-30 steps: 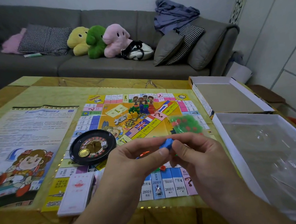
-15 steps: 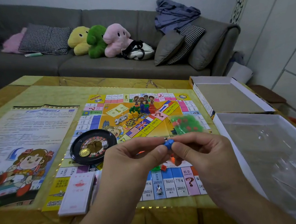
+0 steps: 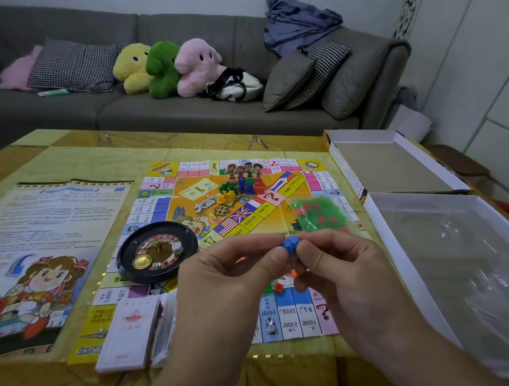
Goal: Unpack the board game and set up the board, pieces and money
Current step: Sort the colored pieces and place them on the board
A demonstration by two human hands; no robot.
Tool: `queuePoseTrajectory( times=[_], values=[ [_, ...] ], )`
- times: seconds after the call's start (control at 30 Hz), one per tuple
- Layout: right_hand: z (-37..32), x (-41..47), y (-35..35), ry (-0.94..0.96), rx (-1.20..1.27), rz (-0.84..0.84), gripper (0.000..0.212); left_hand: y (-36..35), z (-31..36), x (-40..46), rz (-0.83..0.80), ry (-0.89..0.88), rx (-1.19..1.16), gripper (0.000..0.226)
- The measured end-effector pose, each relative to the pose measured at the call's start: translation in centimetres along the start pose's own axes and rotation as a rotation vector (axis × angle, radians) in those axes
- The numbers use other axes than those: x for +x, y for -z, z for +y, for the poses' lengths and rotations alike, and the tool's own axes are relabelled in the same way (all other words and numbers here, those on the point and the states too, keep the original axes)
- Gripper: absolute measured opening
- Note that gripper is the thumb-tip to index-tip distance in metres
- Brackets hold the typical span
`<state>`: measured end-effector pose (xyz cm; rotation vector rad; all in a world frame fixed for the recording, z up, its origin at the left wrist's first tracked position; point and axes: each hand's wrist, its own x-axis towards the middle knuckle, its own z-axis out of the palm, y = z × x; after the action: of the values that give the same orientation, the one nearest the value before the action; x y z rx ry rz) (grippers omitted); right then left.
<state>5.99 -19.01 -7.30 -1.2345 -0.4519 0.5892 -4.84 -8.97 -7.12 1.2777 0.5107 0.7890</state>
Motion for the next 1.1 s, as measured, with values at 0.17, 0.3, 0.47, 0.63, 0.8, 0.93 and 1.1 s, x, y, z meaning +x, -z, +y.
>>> queuePoseTrajectory(
  times=[0.17, 0.3, 0.47, 0.63, 0.8, 0.93, 1.1],
  values=[
    [0.1, -0.1, 0.2, 0.022, -0.075, 0.010, 0.016, -0.2, -0.1, 0.0, 0.023, -0.024, 0.003, 0.015],
    [0.2, -0.1, 0.2, 0.051, -0.110, 0.020, 0.019, -0.1, -0.2, -0.1, 0.030, -0.049, 0.020, 0.015],
    [-0.1, -0.2, 0.2, 0.120, -0.251, 0.010, 0.013, 0.1, -0.1, -0.1, 0.035, -0.083, 0.070, 0.015],
    [-0.4, -0.1, 0.4, 0.160, -0.316, -0.043, 0.022, 0.5, -0.1, -0.1, 0.006, -0.107, 0.145, 0.019],
    [-0.4, -0.2, 0.4, 0.173, -0.352, -0.021, 0.014, 0.6, -0.1, 0.4, -0.042, -0.044, 0.145, 0.020],
    [-0.5, -0.1, 0.7, 0.283, -0.467, -0.002, 0.018, 0.4, -0.2, 0.8, -0.103, 0.161, -0.045, 0.032],
    [-0.3, 0.2, 1.3, 0.365, -0.686, -0.073, 0.023, 0.8, -0.4, 1.0, -0.145, 0.324, -0.198, 0.028]
  ],
)
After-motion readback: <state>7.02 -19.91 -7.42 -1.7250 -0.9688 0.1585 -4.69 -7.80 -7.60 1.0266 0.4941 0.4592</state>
